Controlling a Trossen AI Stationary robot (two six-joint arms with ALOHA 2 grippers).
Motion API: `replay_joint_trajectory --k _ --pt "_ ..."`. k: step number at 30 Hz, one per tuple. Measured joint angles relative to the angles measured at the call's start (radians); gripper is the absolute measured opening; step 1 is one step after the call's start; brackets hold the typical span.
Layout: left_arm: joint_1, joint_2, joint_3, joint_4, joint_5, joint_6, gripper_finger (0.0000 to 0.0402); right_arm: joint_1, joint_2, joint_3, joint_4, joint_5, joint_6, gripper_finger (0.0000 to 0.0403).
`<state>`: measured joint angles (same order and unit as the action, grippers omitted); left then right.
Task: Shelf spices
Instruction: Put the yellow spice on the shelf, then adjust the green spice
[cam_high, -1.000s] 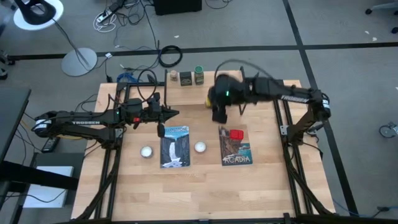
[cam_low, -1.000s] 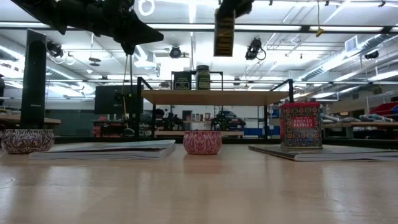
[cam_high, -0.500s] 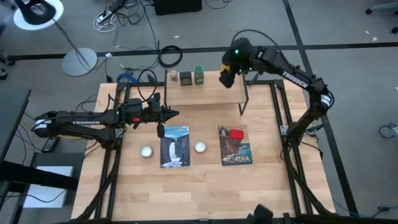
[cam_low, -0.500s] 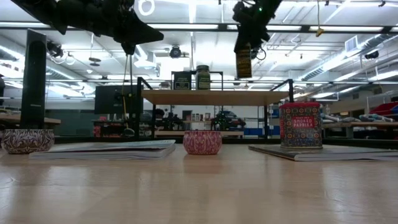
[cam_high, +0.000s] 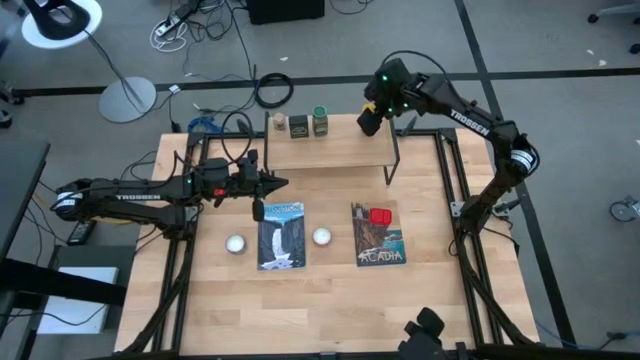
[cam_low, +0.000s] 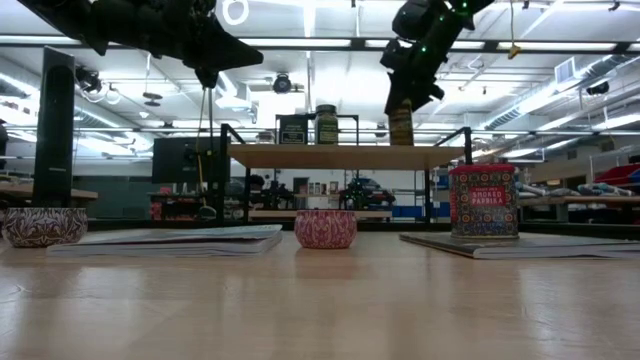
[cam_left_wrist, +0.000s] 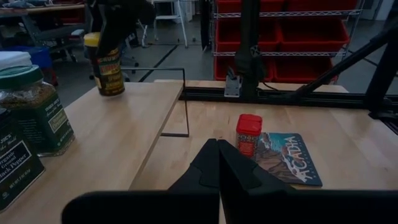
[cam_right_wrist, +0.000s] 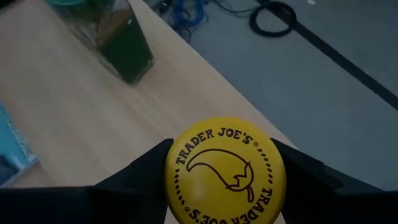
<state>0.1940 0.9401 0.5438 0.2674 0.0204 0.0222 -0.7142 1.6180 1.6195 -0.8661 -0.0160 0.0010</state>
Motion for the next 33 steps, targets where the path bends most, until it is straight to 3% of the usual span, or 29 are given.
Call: replay_joint_trajectory --k 9,21,29,33 --pt "0.000 0.000 0.000 -0.002 0.000 0.000 0.0001 -0.016 0.000 -0.045 0.060 -0.039 0.015 0.0231" --pt "0.000 0.000 0.000 -0.004 0.000 0.000 0.0001 0.012 0.000 -0.039 0.088 -0.033 -0.003 0.0308" --pt "0.000 0.000 0.000 -0.006 0.001 0.000 0.0001 0.030 0.000 0.036 0.114 -0.030 -0.015 0.0308" --pt "0.000 0.000 0.000 -0.006 0.001 0.001 0.0001 0.058 0.000 0.078 0.149 -0.083 -0.033 0.0308"
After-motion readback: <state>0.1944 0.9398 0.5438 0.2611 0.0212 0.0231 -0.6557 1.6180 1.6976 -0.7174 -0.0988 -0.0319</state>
